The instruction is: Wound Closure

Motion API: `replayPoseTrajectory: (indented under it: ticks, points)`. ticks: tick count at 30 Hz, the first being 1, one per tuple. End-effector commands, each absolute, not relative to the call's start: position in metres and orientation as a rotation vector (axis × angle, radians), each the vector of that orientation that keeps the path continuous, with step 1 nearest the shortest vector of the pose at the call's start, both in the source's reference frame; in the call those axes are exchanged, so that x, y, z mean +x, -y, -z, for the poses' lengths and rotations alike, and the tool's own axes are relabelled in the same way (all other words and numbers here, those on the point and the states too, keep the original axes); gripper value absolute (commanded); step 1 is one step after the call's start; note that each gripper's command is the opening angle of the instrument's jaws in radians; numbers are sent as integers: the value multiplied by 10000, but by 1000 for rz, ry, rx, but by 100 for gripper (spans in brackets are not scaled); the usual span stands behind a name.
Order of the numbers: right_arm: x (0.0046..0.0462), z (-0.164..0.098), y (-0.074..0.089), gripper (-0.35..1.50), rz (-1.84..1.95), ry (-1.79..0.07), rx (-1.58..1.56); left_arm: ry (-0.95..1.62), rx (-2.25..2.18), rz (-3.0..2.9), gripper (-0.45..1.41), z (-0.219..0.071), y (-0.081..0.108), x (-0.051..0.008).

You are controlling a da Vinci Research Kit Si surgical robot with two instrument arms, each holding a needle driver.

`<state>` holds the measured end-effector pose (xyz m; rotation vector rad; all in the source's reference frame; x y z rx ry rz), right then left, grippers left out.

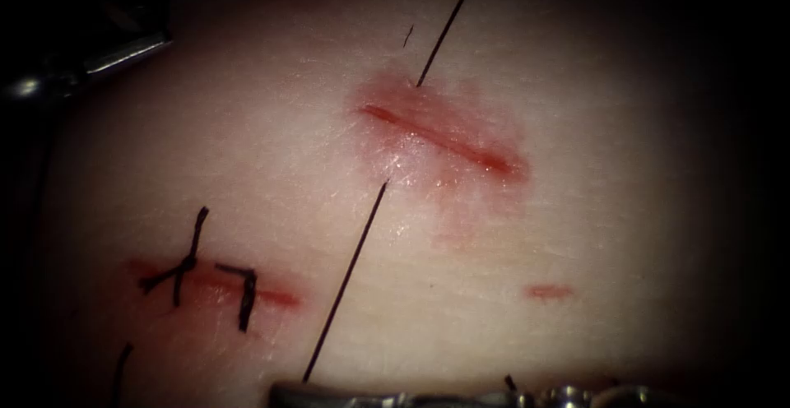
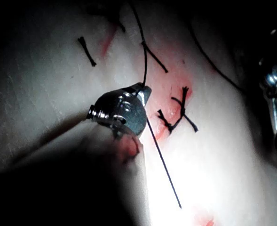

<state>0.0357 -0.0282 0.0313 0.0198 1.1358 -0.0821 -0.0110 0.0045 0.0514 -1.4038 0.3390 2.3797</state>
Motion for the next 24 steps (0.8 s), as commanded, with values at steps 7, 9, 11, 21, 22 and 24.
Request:
replayPoseTrajectory:
  ticks: [7, 9, 11, 21, 22, 24]
  points:
    - [370, -306, 271, 80, 41, -1167, 7, -340, -1405, -2379, -45, -521, -45, -115]
    - [363, -308, 258, 111, 8, -1172, -31, -340, -1405, -2379, -45, -521, -45, -115]
    - [354, -309, 247, 122, -13, -1181, -48, -340, -1405, -2379, -45, -521, -45, -115]
    - [306, -311, 209, 110, -76, -1174, -96, -340, -1404, -2379, -45, -521, -44, -115]
    - [302, -313, 205, 106, -76, -1166, -103, -340, -1404, -2379, -45, -521, -44, -115]
    - [297, -320, 200, 100, -79, -1160, -105, -340, -1404, -2379, -45, -521, -45, -115]
